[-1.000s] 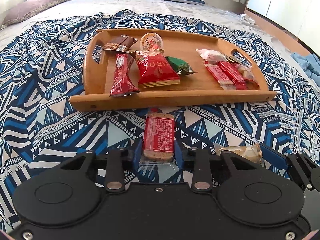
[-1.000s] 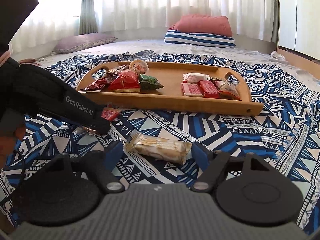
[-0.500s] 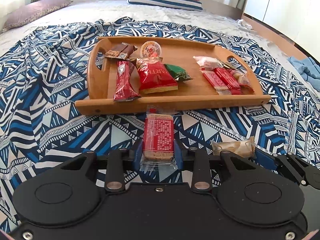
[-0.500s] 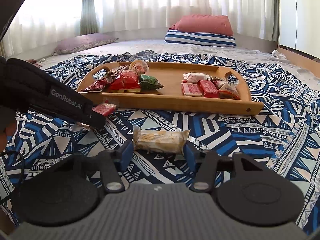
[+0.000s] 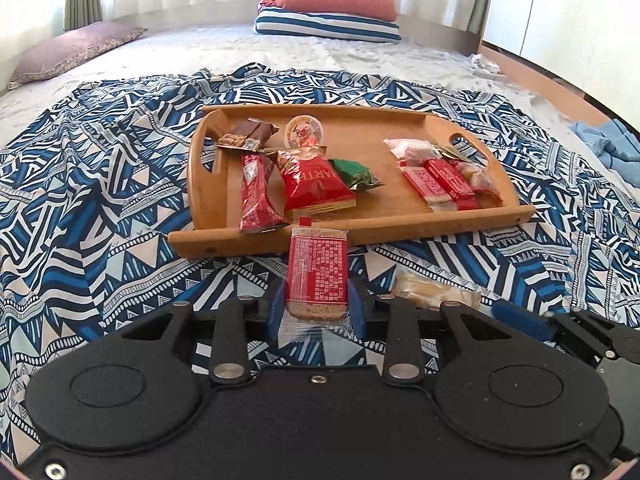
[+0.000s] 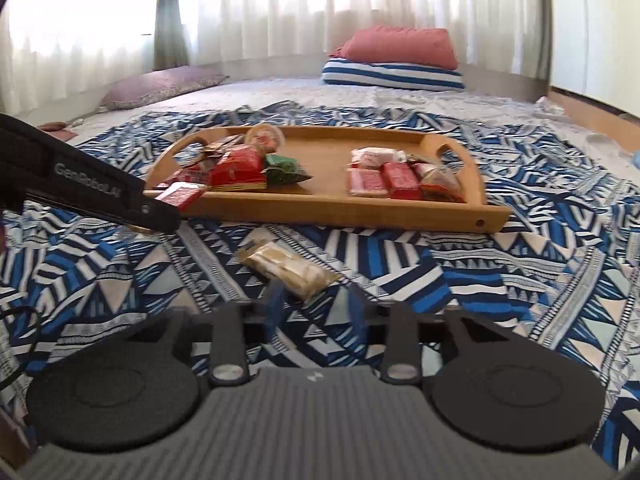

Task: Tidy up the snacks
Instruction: 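Grasp the clear-wrapped cookie packet with the right gripper while the left gripper holds the biscuit packet, then carry the biscuit packet and cookie packet over the wooden tray with both tools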

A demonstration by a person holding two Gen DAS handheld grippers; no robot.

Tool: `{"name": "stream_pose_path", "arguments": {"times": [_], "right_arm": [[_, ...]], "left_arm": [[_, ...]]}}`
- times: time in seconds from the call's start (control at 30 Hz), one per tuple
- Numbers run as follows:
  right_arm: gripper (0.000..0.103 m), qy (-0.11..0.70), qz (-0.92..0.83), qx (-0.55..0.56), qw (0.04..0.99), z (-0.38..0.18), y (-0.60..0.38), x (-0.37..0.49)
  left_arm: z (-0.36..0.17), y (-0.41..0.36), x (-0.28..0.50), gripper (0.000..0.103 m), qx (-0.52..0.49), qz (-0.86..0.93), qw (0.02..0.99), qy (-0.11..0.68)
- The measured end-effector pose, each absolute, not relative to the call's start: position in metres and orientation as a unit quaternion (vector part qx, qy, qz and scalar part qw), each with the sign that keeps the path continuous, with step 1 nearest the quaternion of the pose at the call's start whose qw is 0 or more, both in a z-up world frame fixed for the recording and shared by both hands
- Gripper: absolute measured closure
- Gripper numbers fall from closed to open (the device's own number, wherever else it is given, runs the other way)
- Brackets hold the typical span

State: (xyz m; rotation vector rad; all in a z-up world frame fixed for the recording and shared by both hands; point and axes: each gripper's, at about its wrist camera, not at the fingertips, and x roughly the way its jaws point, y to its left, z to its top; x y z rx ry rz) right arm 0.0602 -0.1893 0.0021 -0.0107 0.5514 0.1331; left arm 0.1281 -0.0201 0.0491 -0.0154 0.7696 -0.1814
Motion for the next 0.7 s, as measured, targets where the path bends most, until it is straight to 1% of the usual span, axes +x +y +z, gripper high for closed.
{"name": "stream_pose_path", "arguments": {"times": [0.03, 0.17, 0.3, 0.37, 0.4, 0.47, 0.5, 0.53, 0.57, 0.7], "right_arm": [[0.033, 0.269, 0.063, -0.008, 0.961, 0.003, -0.188, 0.06], [0.026, 0.271, 0.071, -0.027, 0.96, 0.004, -0.181, 0.07], [0.025, 0.281, 0.09, -0.083, 0.952, 0.005, -0.169, 0.091], [0.026, 0.29, 0.108, -0.099, 0.946, 0.006, -0.168, 0.1], [0.029, 0.292, 0.113, -0.101, 0.944, 0.006, -0.168, 0.103], [0.055, 0.3, 0.117, -0.101, 0.941, 0.008, -0.168, 0.108], [0.063, 0.304, 0.118, -0.1, 0.94, 0.008, -0.169, 0.108], [0.073, 0.307, 0.122, -0.098, 0.939, 0.008, -0.169, 0.109], [0.075, 0.307, 0.123, -0.099, 0.939, 0.008, -0.169, 0.107], [0.077, 0.302, 0.122, -0.1, 0.94, 0.007, -0.168, 0.1]], "left_arm": [[0.048, -0.019, 0.128, 0.072, -0.007, -0.087, 0.923, 0.375], [0.047, -0.017, 0.128, 0.072, -0.011, -0.084, 0.922, 0.378], [0.048, -0.016, 0.126, 0.072, -0.005, -0.086, 0.923, 0.375], [0.049, -0.015, 0.126, 0.072, 0.0, -0.086, 0.924, 0.371], [0.049, -0.015, 0.126, 0.072, 0.001, -0.085, 0.925, 0.37], [0.049, -0.014, 0.126, 0.072, 0.001, -0.084, 0.925, 0.37], [0.049, -0.014, 0.126, 0.072, 0.001, -0.083, 0.925, 0.37], [0.049, -0.014, 0.126, 0.072, 0.001, -0.083, 0.925, 0.37], [0.048, -0.013, 0.127, 0.072, 0.002, -0.083, 0.925, 0.37], [0.048, -0.013, 0.128, 0.072, 0.001, -0.083, 0.926, 0.369]]}}
